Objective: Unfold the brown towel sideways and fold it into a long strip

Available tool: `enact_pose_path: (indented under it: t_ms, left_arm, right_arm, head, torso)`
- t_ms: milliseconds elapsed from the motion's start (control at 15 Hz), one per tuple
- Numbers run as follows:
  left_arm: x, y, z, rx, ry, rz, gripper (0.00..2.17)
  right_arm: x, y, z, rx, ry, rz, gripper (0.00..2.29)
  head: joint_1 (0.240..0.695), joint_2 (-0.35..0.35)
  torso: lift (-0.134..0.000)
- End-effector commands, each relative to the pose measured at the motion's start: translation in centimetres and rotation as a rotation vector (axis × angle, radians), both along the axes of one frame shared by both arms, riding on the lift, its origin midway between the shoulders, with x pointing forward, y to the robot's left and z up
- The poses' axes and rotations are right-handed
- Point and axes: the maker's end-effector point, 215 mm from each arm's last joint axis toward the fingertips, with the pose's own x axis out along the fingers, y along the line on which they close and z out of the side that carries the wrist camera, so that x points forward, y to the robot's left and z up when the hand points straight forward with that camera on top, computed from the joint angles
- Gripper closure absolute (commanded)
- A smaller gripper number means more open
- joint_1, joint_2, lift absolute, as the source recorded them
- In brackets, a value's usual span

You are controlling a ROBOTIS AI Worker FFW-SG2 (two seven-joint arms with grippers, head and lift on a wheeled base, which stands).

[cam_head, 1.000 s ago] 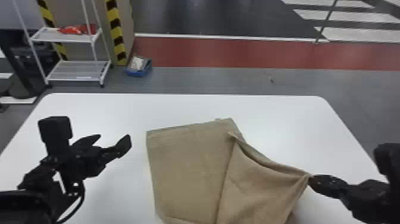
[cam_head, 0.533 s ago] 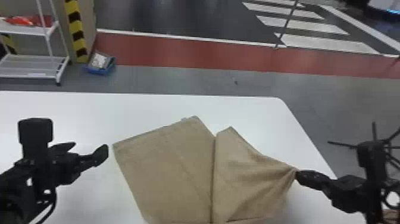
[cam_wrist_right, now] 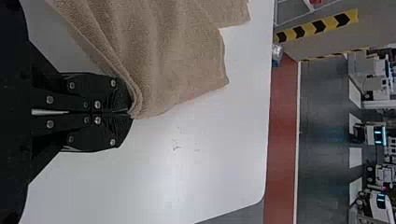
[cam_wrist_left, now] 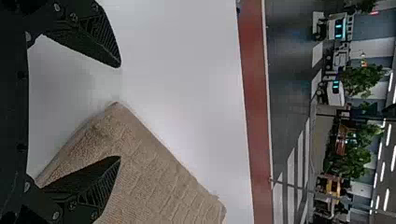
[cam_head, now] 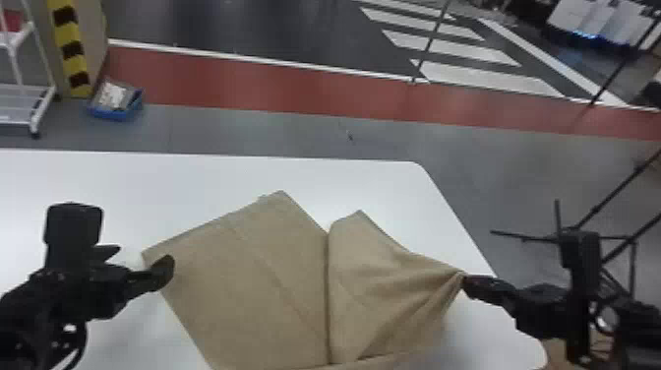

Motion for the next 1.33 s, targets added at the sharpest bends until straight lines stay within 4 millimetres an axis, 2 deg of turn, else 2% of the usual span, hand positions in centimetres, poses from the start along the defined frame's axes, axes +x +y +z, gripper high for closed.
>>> enact_pose_path:
  t_ms: [0, 67, 267, 333, 467, 533, 600, 667, 800, 933, 1067, 1133, 1200, 1267]
  left_arm:
    - [0.2, -1.0, -0.9, 0.012, 0.016, -0.015, 0.21]
    - [0.2, -1.8, -1.2, 0.017, 0.022, -0.024, 0.22]
    - [0.0, -2.4, -1.9, 0.047, 0.027, -0.037, 0.64]
    - [0.0, -2.4, -1.8, 0.058, 0.020, -0.040, 0.84]
    - [-0.1, -2.1, -1.3, 0.077, 0.003, -0.026, 1.48]
    - [0.0, -1.8, -0.4, 0.085, -0.018, -0.004, 1.78]
    - [0.0, -1.2, -0.1, 0.093, -0.029, 0.016, 1.80]
    - [0.6, -0.2, 1.2, 0.094, -0.055, 0.044, 1.80]
    - [1.8, 3.6, 3.8, 0.079, -0.098, 0.123, 1.80]
    - [1.4, 8.3, 5.3, 0.061, -0.111, 0.209, 1.80]
    - [-0.7, 12.6, 5.3, 0.050, -0.108, 0.284, 1.80]
    - [-2.4, 14.8, 5.2, 0.057, -0.104, 0.326, 1.80]
    - [-4.5, 16.7, 4.9, 0.075, -0.097, 0.378, 1.79]
    - [-6.2, 17.5, 4.6, 0.097, -0.091, 0.407, 1.79]
  right_arm:
    - [0.1, 0.0, -0.1, 0.005, -0.002, 0.001, 1.42]
    - [0.1, 0.0, -0.1, 0.009, -0.002, 0.000, 1.42]
    - [0.2, 0.1, -0.3, 0.013, -0.001, 0.002, 1.42]
    - [0.2, 0.1, -0.4, 0.015, -0.001, 0.001, 1.42]
    - [0.4, 0.1, -0.5, 0.018, -0.003, 0.002, 1.42]
    - [0.7, 0.2, -0.4, 0.020, -0.009, 0.002, 1.42]
    - [1.4, 0.3, -0.2, 0.019, -0.020, 0.003, 1.42]
    - [2.8, 0.7, 0.2, 0.013, -0.041, 0.011, 1.42]
    - [6.5, 1.9, 1.7, -0.004, -0.079, 0.027, 1.42]
    - [8.1, 3.1, 2.5, -0.030, -0.091, 0.045, 1.42]
    - [8.3, 4.0, 2.1, -0.059, -0.077, 0.069, 1.42]
    - [8.1, 4.6, 1.5, -0.061, -0.062, 0.082, 1.42]
    - [7.6, 5.2, 0.8, -0.062, -0.048, 0.096, 1.42]
    - [6.9, 5.6, 0.2, -0.076, -0.036, 0.123, 1.42]
  head:
    - [0.695, -0.350]
    - [0.695, -0.350]
    - [0.695, -0.350]
    - [0.695, -0.350]
    - [0.695, -0.350]
    - [0.695, -0.350]
    - [0.695, -0.350]
    - [0.695, -0.350]
    - [0.695, -0.350]
    - [0.695, -0.343]
    - [0.695, -0.289]
    - [0.695, -0.236]
    - [0.695, -0.215]
    - [0.695, -0.194]
  torso:
    - [-0.120]
    - [-0.120]
    - [-0.120]
    - [-0.120]
    - [-0.120]
    - [-0.120]
    - [-0.120]
    - [-0.120]
    - [-0.120]
    - [-0.120]
    - [-0.120]
    - [-0.120]
    - [-0.120]
    - [-0.120]
